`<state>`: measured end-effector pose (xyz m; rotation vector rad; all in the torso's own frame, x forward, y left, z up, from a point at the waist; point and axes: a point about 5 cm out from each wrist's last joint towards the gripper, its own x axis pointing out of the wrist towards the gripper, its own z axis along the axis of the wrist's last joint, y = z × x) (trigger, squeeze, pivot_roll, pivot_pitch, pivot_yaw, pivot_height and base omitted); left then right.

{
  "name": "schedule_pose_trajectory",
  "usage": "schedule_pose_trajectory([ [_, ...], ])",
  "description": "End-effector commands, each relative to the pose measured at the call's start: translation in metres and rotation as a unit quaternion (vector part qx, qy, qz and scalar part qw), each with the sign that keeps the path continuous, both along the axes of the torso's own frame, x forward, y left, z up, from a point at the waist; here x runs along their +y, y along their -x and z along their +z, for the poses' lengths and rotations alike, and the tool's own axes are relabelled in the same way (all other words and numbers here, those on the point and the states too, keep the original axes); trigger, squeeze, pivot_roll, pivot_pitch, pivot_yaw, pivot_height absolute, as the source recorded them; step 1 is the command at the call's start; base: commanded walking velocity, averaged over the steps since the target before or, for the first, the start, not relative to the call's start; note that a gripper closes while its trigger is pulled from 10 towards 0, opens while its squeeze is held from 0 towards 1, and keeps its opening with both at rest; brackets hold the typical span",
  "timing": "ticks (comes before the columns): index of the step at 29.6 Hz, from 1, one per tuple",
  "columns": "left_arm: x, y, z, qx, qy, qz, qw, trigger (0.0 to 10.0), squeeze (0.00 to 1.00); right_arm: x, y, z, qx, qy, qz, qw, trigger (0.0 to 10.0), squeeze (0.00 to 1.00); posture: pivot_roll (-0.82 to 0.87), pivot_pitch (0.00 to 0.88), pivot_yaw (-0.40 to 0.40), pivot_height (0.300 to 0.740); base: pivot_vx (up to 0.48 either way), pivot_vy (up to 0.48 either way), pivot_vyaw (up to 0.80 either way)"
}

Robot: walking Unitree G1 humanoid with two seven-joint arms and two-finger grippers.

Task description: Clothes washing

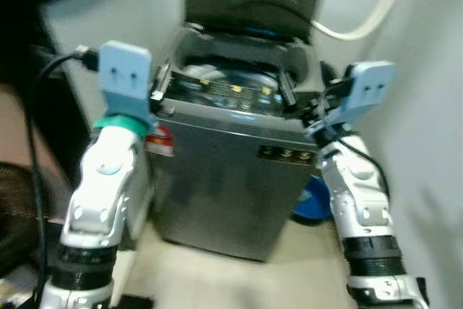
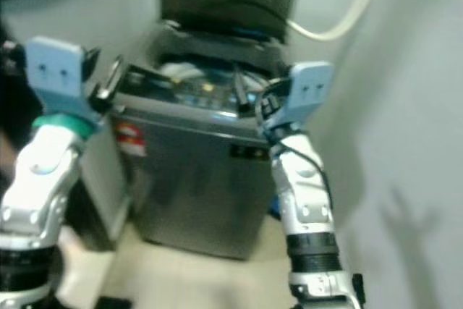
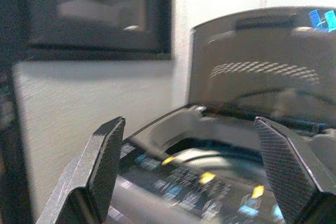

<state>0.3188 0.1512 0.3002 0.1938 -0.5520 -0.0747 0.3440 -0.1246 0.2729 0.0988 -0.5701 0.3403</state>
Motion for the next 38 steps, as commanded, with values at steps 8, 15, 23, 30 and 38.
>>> schedule_pose_trajectory([
  [8,-0.008,0.000,-0.006,0.008,-0.012,-0.012,1.000,10.0,0.00,-0.003,0.001,-0.006,0.004,0.016,0.001,1.000,10.0,0.00,0.07,0.058,-0.025,0.740,0.000,0.000,0.79],
  [15,-0.009,-0.001,-0.007,0.009,-0.013,-0.012,1.000,10.0,0.00,-0.002,0.001,-0.006,0.004,0.017,0.003,1.000,10.0,0.00,0.07,0.058,-0.026,0.740,0.000,0.000,0.79],
  [23,-0.011,0.000,-0.014,0.021,-0.022,-0.014,0.999,10.0,0.00,-0.002,0.000,-0.012,0.014,0.016,0.001,1.000,10.0,0.00,0.07,0.062,-0.026,0.740,0.000,0.000,0.79],
  [30,-0.012,0.000,-0.015,0.025,-0.023,-0.016,0.999,10.0,0.00,-0.003,0.000,-0.013,0.015,0.015,0.001,1.000,10.0,0.00,0.07,0.062,-0.026,0.740,0.000,0.000,0.79],
  [38,-0.013,0.000,-0.017,0.030,-0.025,-0.019,0.999,10.0,0.00,-0.003,0.000,-0.014,0.018,0.013,0.001,1.000,10.0,0.00,0.08,0.062,-0.026,0.740,0.000,0.000,0.79],
])
